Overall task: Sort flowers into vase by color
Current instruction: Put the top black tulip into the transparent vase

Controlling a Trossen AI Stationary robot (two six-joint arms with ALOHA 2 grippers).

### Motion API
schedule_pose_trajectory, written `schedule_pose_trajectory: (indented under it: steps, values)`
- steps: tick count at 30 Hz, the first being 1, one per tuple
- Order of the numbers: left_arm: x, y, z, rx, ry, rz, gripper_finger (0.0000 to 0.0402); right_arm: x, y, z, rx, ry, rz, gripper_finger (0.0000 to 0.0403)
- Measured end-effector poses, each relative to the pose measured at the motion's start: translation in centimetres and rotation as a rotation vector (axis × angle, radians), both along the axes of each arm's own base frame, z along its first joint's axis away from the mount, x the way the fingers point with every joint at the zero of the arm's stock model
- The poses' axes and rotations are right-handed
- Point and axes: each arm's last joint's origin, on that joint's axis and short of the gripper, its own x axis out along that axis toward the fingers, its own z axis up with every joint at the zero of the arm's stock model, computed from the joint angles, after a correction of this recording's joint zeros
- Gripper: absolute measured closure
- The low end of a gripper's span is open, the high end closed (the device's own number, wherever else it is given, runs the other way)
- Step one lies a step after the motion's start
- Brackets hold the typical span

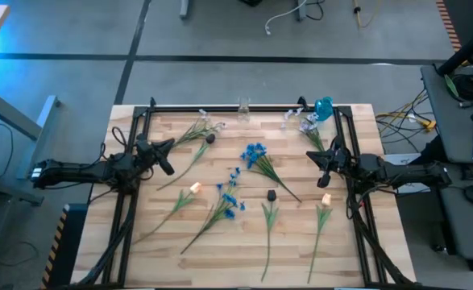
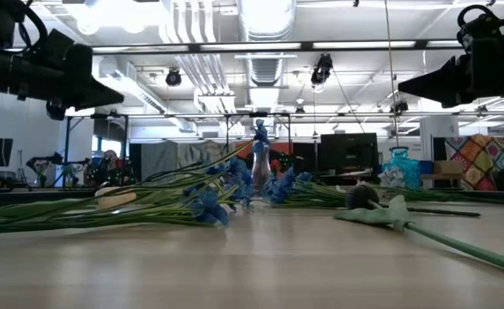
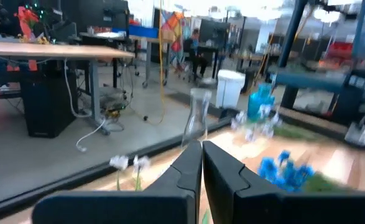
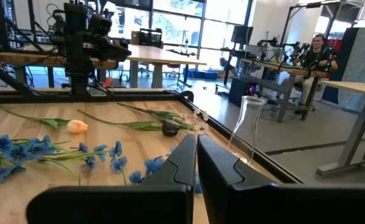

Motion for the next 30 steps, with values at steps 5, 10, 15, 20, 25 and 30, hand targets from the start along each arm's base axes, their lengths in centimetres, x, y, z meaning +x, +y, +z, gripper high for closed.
schedule_pose_trajectory:
  steps: [5, 10, 15, 20, 25, 30]
  values:
    - [-0.1, 0.0, 1.1, 0.000, -0.119, -0.005, 0.0402, 0.0, 0.0, 0.0, 0.000, 0.000, 0.000, 0.0394]
    - [0.3, -0.5, 2.3, 0.038, -0.144, -0.213, 0.0402, 0.0, 0.0, 0.0, 0.000, 0.000, 0.000, 0.0394]
    - [1.1, -0.7, 3.6, 0.035, -0.046, -0.311, 0.0402, 0.0, 0.0, 0.0, 0.000, 0.000, 0.000, 0.0394]
    - [2.5, -0.8, 4.7, -0.041, 0.213, -0.338, 0.0402, 0.0, 0.0, 0.0, 0.000, 0.000, 0.000, 0.0394]
    - [4.0, -0.8, 5.4, -0.108, 0.509, -0.326, 0.0402, 0.0, 0.0, 0.0, 0.000, 0.000, 0.000, 0.0394]
    - [5.2, -0.1, 6.1, -0.172, 0.682, -0.300, 0.0402, 0.0, 0.0, 0.0, 0.000, 0.000, 0.000, 0.0394]
